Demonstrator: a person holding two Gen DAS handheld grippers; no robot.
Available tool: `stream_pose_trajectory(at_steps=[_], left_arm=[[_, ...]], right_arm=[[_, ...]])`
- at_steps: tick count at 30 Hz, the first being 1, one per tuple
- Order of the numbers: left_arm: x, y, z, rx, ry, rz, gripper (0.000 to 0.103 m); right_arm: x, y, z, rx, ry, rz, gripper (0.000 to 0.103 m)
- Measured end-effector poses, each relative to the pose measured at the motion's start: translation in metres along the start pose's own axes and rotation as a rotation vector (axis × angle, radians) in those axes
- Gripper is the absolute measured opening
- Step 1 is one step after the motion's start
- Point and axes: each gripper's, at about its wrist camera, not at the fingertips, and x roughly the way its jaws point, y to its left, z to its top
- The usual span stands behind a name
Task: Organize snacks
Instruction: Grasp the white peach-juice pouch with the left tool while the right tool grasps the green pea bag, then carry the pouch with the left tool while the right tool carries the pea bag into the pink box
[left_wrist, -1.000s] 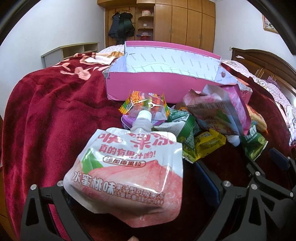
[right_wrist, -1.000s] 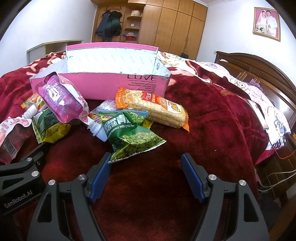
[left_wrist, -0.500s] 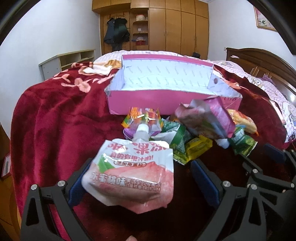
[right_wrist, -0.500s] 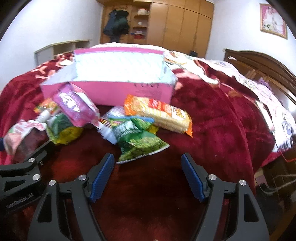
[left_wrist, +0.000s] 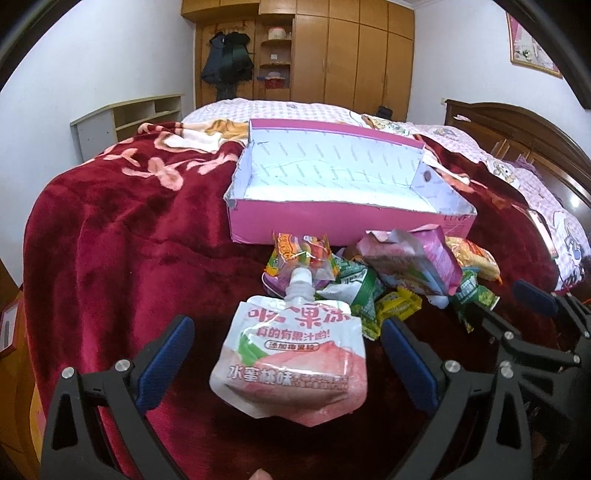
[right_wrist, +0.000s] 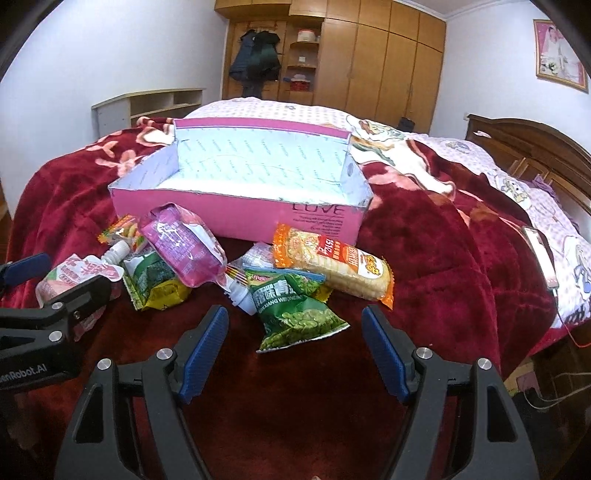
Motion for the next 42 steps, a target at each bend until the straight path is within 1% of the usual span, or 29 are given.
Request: stream_pose_trajectory(at_steps=[4, 7, 11, 17, 19, 21, 25, 30, 32, 35, 38, 40, 41, 42], left_arm=[[-0.001, 0.008, -0.001, 0.001, -0.005, 0.012, 0.103], [-0.002, 0.011, -0.001, 0.003, -0.007, 0.019, 0.103], [-0.005, 0.012, -0.003, -0.005, 0.008, -0.022, 0.103], [-0.004, 0.006, -0.01, 0.003, 0.025, -0.027, 0.103], [-0.004, 0.003, -0.012, 0.011, 0.016, -0.01, 0.103], [-0.003, 0.002, -0.012, 0.012, 0.006, 0.005, 0.1], [0.0, 0.002, -0.011, 0.01, 0.007, 0.0, 0.092], [0.007, 0.002, -0.01, 0.021, 0.019, 0.001, 0.08], [0.01, 0.002, -0.011, 0.025, 0.024, -0.007, 0.078], [0.013, -0.001, -0.011, 0.04, 0.018, -0.005, 0.078], [0.018, -0.006, -0.011, 0.06, 0.023, 0.011, 0.078], [0.021, -0.008, -0.013, 0.071, 0.032, 0.014, 0.077], [0.022, -0.009, -0.014, 0.081, 0.031, 0.015, 0.074], [0.021, -0.011, -0.014, 0.095, 0.026, 0.021, 0.074]], right_arm=[[0.0, -0.009, 0.002, 0.011, 0.003, 0.064, 0.076], [0.001, -0.014, 0.003, 0.008, 0.005, 0.083, 0.076], [0.001, -0.02, 0.004, 0.03, 0.017, 0.143, 0.076], [0.005, -0.028, 0.003, 0.049, 0.052, 0.174, 0.076], [0.008, -0.03, 0.003, 0.051, 0.067, 0.184, 0.076], [0.012, -0.03, 0.002, 0.049, 0.08, 0.191, 0.076], [0.023, -0.026, 0.002, 0.027, 0.1, 0.199, 0.076], [0.039, -0.022, 0.0, 0.027, 0.13, 0.201, 0.071], [0.042, -0.022, 0.0, 0.031, 0.129, 0.197, 0.068], [0.045, -0.024, -0.001, 0.048, 0.122, 0.202, 0.066], [0.047, -0.026, -0.001, 0.056, 0.117, 0.195, 0.058], [0.047, -0.029, -0.001, 0.072, 0.111, 0.211, 0.056], [0.046, -0.031, -0.002, 0.082, 0.108, 0.219, 0.055], [0.046, -0.032, -0.002, 0.089, 0.106, 0.226, 0.055]])
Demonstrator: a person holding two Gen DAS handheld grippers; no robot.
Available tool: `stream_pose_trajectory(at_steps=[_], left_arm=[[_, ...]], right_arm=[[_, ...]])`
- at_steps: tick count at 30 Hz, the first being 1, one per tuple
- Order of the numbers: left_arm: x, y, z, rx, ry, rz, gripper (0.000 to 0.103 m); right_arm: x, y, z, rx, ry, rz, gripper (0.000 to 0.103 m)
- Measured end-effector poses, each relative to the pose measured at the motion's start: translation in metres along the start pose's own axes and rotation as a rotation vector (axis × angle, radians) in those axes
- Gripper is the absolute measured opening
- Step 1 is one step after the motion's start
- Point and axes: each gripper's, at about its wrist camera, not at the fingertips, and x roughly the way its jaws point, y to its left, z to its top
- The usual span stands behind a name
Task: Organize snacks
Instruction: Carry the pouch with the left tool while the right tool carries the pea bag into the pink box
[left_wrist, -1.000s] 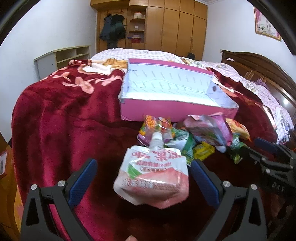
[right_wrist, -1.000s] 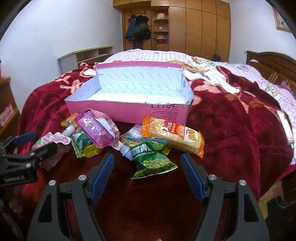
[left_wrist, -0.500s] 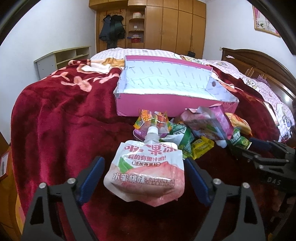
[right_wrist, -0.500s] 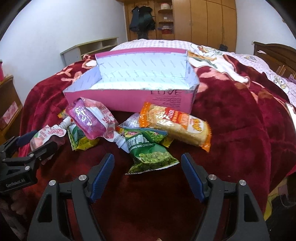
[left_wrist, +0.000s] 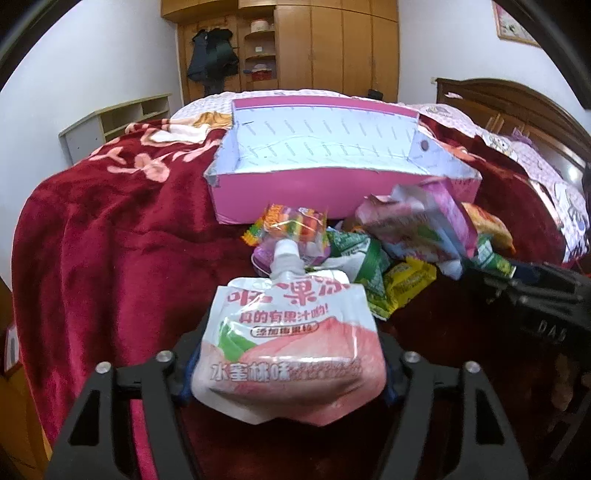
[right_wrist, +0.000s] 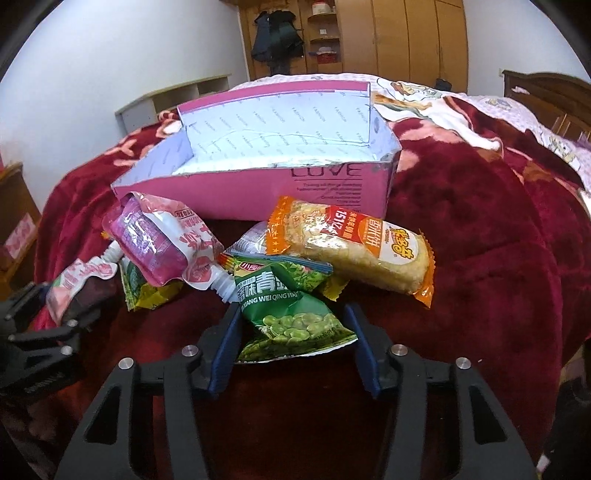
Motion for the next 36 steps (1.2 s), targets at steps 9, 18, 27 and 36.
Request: stream_pose_trajectory(at_steps=[9, 18, 27, 36], left_arm=[[-0.016, -0.014, 0.0, 0.072, -0.053, 0.013, 0.073], [-0.03, -0.013, 0.006, 0.037, -0.068, -0.032, 0.073], [-0.044, -0.01, 0.019, 0.008, -0.092, -0.042, 0.073], [-0.05, -0.005, 0.038, -0.018, -0.099, -0.06, 0.073]], right_arm=[[-0.011, -0.003, -0.003, 0.026, -0.026, 0.056, 0.052], [-0.028, 0.002, -0.012, 0.019, -0.043, 0.103, 0.052], [-0.045, 0.003, -0.013, 0.009, -0.065, 0.126, 0.052], [-0.058, 0.011, -0.003, -0.022, -0.099, 0.159, 0.052]])
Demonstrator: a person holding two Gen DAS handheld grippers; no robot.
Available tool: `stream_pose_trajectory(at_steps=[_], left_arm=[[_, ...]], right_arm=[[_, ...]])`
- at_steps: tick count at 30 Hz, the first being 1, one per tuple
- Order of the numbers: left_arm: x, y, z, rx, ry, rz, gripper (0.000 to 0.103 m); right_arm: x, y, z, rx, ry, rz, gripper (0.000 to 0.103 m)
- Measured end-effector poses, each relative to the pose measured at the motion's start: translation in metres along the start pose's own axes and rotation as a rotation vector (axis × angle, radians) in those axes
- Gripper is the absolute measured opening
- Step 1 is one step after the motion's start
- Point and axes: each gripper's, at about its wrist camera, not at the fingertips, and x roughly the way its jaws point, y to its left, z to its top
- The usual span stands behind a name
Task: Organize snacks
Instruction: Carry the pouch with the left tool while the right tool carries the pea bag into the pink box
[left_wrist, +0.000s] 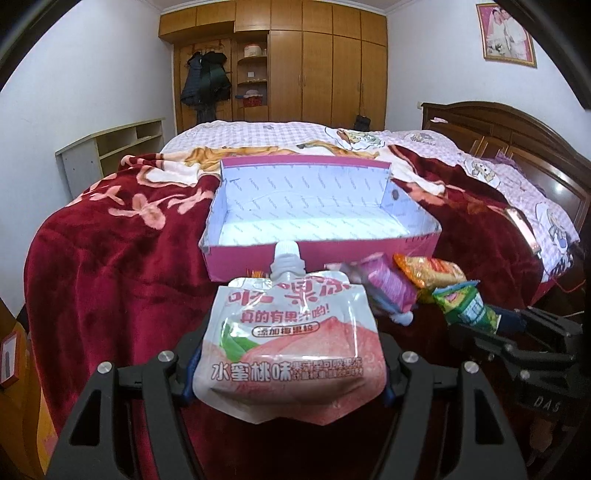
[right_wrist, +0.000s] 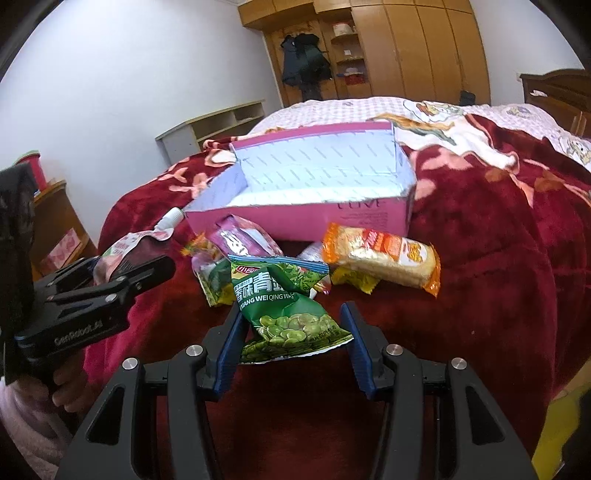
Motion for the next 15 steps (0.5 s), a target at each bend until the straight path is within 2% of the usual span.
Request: stream_pose_trajectory(at_steps=[5, 15], left_arm=[[0.005, -0.001, 0.018, 0.003, -0.012, 0.004, 0.073], [0.034, -0.007, 0.059, 0.033, -0.038, 0.011, 0.073]], right_arm=[[0.001, -0.004, 0.016, -0.01, -0.005, 0.021, 0.052], [0.021, -0.014, 0.058, -0.054, -0.014, 0.004, 0.052]])
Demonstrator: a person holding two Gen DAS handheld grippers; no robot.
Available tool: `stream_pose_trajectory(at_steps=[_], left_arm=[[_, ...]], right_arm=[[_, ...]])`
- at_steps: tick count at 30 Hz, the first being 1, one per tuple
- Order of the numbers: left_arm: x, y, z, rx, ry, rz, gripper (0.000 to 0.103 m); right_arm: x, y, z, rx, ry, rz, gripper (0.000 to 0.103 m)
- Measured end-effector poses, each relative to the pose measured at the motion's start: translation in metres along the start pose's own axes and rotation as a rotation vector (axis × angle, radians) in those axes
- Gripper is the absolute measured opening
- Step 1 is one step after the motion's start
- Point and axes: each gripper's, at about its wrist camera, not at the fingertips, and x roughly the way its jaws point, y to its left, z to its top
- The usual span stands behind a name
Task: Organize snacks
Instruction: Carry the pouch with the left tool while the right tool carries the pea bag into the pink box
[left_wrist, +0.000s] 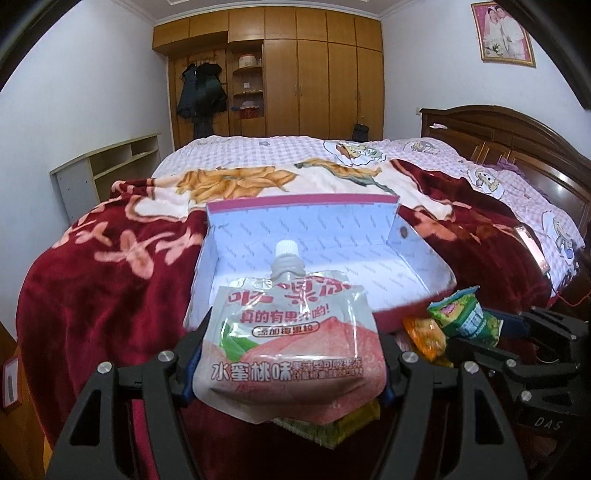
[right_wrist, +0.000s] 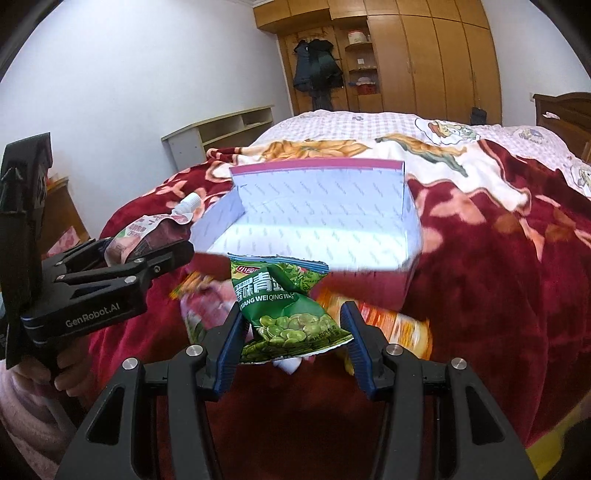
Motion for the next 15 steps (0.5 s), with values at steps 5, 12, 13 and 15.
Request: stream_pose_trajectory(at_steps=[5, 12, 13, 15], left_arm=[[0.02, -0.001, 0.016, 0.007, -0.004, 0.008, 0.073], [0.048, 0.003, 0.031, -0.015, 0.02, 0.01, 0.073], [0.052, 0.004, 0.033, -0.02, 0.026, 0.008, 0.073], [0.061, 0.005, 0.035, -0.028, 0.039, 0.008, 0.073]], right_arm=[[0.013, -0.006, 0.019, -0.014, -0.004, -0.019, 0.052], [0.034, -0.017, 0.039, -0.021, -0.006, -0.042, 0.052], [0.036, -0.018, 0.041, -0.018, -0.004, -0.042, 0.052], [0.042, -0.022, 0.044, -0.013, -0.003, -0.047, 0.052]])
